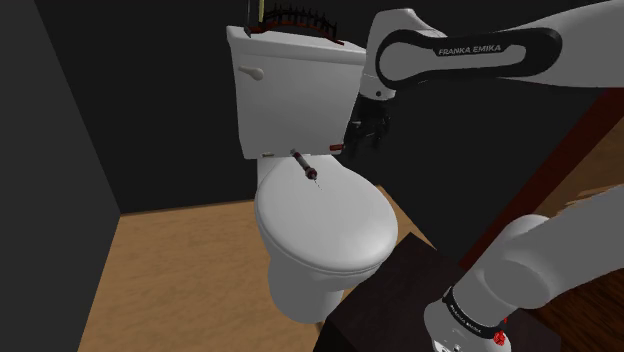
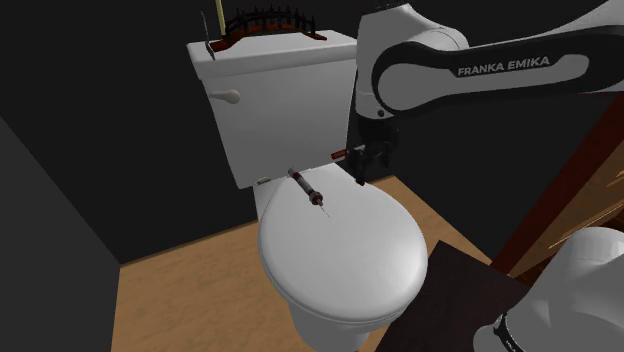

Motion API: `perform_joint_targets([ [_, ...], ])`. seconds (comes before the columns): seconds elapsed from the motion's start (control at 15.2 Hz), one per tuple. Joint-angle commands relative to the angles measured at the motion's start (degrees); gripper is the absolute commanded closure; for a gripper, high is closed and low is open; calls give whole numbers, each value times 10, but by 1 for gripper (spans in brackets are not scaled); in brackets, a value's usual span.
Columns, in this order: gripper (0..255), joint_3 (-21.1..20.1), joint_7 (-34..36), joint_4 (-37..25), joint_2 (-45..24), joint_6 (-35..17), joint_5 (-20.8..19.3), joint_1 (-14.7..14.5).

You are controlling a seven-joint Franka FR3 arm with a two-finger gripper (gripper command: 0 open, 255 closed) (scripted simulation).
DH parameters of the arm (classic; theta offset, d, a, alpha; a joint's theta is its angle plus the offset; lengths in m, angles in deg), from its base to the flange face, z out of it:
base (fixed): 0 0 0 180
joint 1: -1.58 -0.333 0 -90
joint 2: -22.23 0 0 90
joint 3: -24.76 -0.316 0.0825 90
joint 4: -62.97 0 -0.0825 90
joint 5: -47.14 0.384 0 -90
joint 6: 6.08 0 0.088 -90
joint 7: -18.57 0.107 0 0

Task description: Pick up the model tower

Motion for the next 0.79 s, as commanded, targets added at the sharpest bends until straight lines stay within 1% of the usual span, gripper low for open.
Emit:
perform_joint_targets([
  [0.0,0,-2,14,-23,-49,-23,-1,4],
  [0.4,0,-5,56,-110,-187,-62,-4,10],
  [0.73,0,-1,87,-203,-303,-75,-7,12],
])
